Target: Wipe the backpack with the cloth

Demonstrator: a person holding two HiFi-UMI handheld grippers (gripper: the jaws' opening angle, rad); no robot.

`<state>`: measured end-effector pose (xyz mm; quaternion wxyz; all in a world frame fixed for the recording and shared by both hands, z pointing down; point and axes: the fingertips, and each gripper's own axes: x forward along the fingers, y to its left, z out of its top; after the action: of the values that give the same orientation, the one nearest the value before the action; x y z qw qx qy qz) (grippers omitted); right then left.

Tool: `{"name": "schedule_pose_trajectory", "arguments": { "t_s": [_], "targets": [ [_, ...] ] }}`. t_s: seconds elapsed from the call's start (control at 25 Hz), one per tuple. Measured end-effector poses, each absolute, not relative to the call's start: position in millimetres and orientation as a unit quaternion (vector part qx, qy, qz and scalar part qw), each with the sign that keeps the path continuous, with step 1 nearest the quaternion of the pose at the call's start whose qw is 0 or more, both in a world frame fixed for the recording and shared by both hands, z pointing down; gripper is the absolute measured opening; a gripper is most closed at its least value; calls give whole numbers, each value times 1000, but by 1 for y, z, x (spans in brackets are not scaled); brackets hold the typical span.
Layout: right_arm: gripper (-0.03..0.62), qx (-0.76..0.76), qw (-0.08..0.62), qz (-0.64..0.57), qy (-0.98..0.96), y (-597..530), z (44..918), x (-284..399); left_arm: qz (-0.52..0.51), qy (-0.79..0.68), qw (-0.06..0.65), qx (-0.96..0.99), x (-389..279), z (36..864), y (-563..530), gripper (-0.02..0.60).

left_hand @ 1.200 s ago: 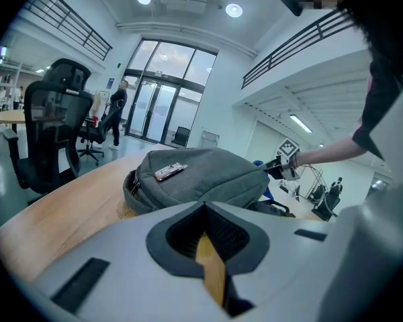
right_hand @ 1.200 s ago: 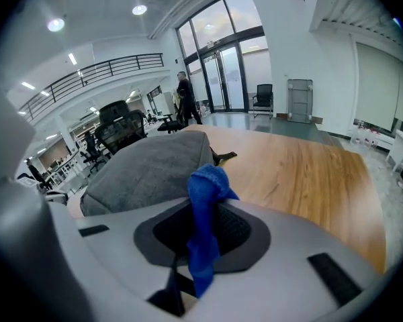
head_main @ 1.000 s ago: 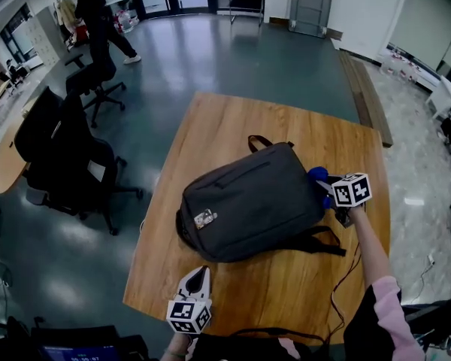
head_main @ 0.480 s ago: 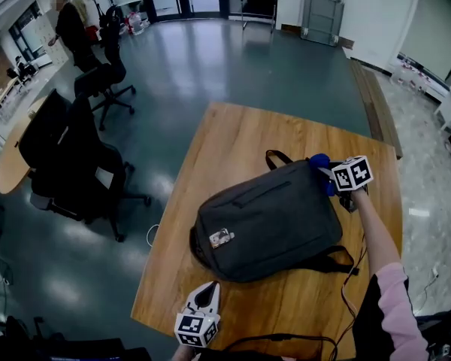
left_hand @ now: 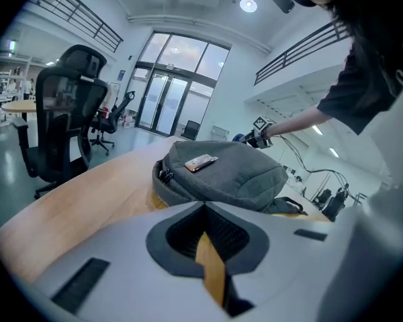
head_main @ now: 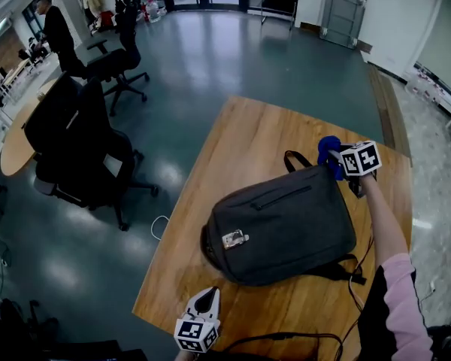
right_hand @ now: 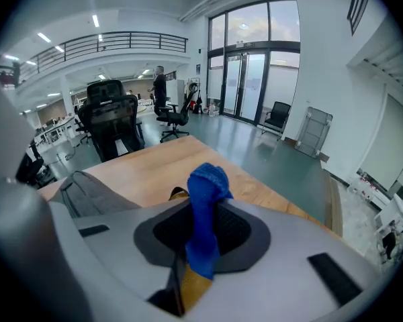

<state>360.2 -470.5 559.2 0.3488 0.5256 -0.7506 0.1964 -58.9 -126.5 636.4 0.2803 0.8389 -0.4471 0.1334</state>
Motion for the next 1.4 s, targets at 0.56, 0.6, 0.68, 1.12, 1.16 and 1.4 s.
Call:
{"name": "schedule_pose_trajectory", "arguments": {
  "t_s": [0.56, 0.6, 0.68, 1.12, 1.16, 1.4],
  "targets": [
    [66, 427, 369, 166, -809, -477, 555, 227, 108, -469, 271, 834, -79, 629, -141, 0],
    [66, 421, 367, 168, -812, -476, 556, 215, 107, -472, 271, 832, -82, 629, -141, 0],
    [66, 405, 370, 170, -818, -473, 559, 192, 104, -476, 272, 830, -87, 629, -140, 0],
    [66, 326, 371, 179, -851, -436, 571, 53, 78, -501, 267, 820, -127, 620, -135, 0],
    [66, 318, 370, 177, -855, -431, 571, 38, 75, -504, 267, 818, -131, 618, -134, 0],
    [66, 280, 338, 187, -879, -399, 569, -42, 60, -519, 265, 811, -151, 612, -131, 0]
  ]
}}
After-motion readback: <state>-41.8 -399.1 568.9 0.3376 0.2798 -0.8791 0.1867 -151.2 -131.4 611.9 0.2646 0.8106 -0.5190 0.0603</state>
